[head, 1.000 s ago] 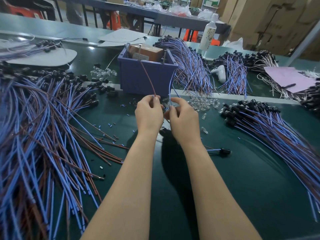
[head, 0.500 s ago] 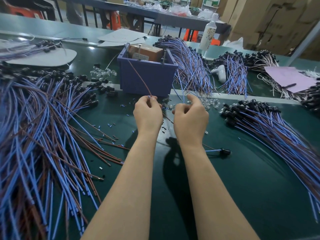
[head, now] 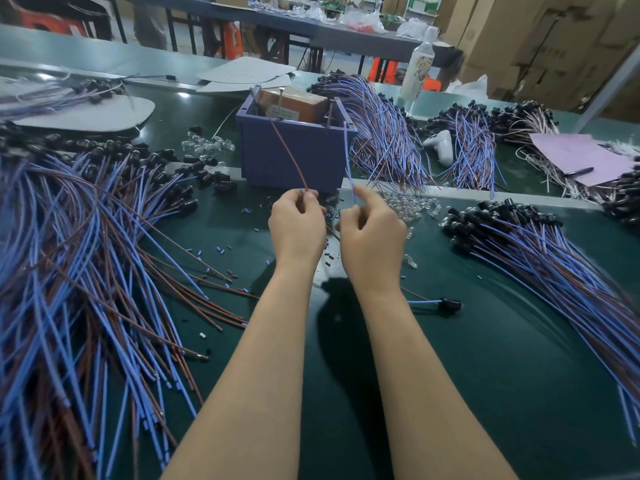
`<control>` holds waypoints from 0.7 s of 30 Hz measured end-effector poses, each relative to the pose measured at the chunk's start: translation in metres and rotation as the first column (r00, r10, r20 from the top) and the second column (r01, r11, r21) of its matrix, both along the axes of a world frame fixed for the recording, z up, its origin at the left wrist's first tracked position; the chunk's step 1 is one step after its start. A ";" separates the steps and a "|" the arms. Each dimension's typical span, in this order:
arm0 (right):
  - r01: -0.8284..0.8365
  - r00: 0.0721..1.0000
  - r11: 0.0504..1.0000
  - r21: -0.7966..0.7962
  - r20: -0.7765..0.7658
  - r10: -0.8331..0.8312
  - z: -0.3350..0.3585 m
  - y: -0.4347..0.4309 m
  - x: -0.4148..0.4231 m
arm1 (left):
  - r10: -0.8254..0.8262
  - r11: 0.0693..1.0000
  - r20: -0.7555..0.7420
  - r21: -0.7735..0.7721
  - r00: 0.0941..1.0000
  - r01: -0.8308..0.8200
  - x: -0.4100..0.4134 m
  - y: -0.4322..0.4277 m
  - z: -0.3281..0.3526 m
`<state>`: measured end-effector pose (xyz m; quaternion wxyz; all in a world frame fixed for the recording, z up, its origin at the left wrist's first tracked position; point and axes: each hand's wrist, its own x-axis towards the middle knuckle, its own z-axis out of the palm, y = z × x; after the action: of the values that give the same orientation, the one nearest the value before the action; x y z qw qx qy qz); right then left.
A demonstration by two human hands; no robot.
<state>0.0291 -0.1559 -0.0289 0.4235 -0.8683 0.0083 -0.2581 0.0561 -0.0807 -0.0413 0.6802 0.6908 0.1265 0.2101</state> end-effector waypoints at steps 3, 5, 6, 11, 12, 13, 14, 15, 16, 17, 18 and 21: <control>-0.032 0.999 0.999 -0.021 -0.025 0.031 -0.001 0.000 0.000 | -0.016 1.000 0.003 0.007 1.000 0.016 0.002 0.001 -0.001; -0.046 0.998 0.999 -0.015 -0.031 0.045 -0.001 0.000 0.000 | -0.027 1.000 0.001 0.007 1.000 0.027 0.002 0.001 -0.001; -0.051 0.998 0.999 -0.013 -0.029 0.051 -0.001 0.000 0.000 | -0.033 0.999 -0.002 0.007 0.999 0.033 0.002 0.001 -0.001; -0.076 0.997 0.997 -0.005 -0.022 0.075 -0.001 0.001 -0.001 | -0.058 0.998 -0.009 0.000 0.998 0.058 0.002 0.002 -0.001; -0.077 0.997 0.997 -0.005 -0.018 0.077 -0.001 0.001 -0.001 | -0.063 0.998 -0.008 -0.002 0.998 0.063 0.003 0.002 -0.001; -0.077 0.997 0.997 -0.005 -0.014 0.077 -0.001 0.001 -0.001 | -0.067 0.998 -0.007 -0.003 0.998 0.067 0.002 0.002 -0.001; -0.079 0.997 0.997 -0.004 -0.010 0.079 -0.001 0.001 -0.001 | -0.069 0.998 -0.008 -0.002 0.998 0.069 0.002 0.002 -0.001; -0.082 0.997 0.997 0.000 -0.006 0.082 0.000 0.001 -0.001 | -0.068 0.998 -0.009 -0.001 0.998 0.068 0.002 0.003 -0.001; -0.086 0.996 0.996 0.004 -0.003 0.086 0.000 0.001 -0.002 | -0.063 0.998 -0.011 -0.002 0.998 0.063 0.002 0.003 -0.001; -0.090 0.996 0.996 0.007 -0.001 0.090 0.000 0.001 -0.002 | -0.058 0.998 -0.013 -0.005 0.998 0.058 0.001 0.002 0.000; -0.094 0.996 0.996 0.010 0.000 0.094 0.000 0.001 -0.002 | -0.052 0.999 -0.013 -0.011 0.999 0.052 0.001 0.002 0.000; -0.104 0.995 0.994 0.027 0.000 0.104 0.000 0.001 -0.002 | -0.037 0.999 -0.008 -0.007 0.999 0.037 -0.001 0.000 0.001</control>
<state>0.0269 -0.1547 -0.0288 0.4480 -0.8620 -0.0329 -0.2349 0.0550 -0.0804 -0.0404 0.6860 0.6914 0.1171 0.1942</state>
